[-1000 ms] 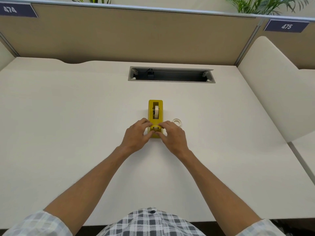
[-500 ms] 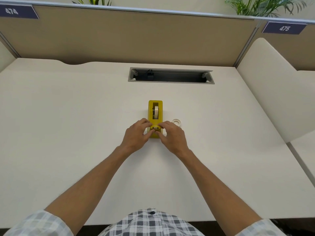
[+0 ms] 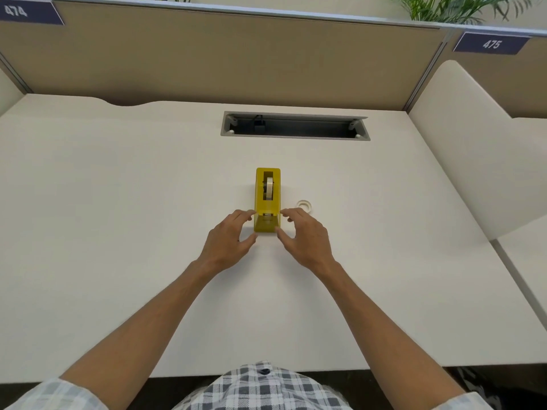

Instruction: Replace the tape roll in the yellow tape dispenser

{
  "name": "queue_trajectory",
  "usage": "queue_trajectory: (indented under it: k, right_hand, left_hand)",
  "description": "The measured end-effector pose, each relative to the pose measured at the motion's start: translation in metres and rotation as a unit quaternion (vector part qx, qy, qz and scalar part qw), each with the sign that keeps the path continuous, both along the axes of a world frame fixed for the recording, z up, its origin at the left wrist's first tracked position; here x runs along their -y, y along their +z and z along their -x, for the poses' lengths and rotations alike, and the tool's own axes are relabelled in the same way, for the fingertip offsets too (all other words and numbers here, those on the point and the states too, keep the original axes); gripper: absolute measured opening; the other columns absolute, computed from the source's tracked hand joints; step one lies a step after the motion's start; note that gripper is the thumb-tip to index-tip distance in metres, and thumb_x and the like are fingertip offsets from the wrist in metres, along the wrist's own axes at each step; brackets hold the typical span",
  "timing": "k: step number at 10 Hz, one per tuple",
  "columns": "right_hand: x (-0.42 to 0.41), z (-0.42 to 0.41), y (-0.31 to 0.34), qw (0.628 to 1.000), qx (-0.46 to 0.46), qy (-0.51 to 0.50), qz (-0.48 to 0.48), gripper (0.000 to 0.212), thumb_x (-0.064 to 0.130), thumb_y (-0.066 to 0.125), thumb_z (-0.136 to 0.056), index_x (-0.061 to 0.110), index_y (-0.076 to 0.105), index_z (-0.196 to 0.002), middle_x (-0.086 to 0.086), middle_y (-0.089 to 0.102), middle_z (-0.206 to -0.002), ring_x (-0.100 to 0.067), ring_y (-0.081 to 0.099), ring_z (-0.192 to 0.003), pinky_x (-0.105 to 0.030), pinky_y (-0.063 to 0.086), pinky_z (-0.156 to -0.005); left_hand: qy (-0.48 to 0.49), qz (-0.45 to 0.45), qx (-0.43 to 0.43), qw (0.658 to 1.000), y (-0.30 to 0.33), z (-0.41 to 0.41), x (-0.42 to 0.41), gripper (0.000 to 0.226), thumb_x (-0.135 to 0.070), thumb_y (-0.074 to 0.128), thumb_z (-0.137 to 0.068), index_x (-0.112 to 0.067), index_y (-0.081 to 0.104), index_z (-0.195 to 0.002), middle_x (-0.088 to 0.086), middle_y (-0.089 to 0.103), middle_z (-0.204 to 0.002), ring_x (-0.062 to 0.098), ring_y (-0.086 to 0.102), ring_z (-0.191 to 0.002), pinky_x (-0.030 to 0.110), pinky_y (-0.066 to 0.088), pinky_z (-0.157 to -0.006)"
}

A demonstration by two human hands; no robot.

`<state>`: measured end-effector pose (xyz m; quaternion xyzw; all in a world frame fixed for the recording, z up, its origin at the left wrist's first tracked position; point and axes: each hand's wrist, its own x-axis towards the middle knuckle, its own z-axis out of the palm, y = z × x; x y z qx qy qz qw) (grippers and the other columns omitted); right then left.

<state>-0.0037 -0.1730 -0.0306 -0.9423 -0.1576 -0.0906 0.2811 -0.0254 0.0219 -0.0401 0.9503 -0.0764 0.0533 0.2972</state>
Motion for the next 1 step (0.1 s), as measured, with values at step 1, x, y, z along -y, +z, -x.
queue_trajectory:
  k: [1]
  right_hand:
    - [0.0015, 0.0030, 0.0015, 1.000, -0.002, -0.006, 0.004, 0.038, 0.035, 0.065, -0.086, 0.020, 0.060, -0.121, 0.004, 0.066, -0.117, -0.015, 0.064, -0.099, -0.033, 0.055, -0.074]
  left_hand:
    - [0.019, 0.000, -0.008, 1.000, 0.0010, 0.0046, 0.0015, 0.050, -0.030, 0.063, -0.089, -0.017, 0.049, -0.136, 0.003, 0.059, -0.128, 0.021, 0.060, -0.106, 0.034, 0.053, -0.082]
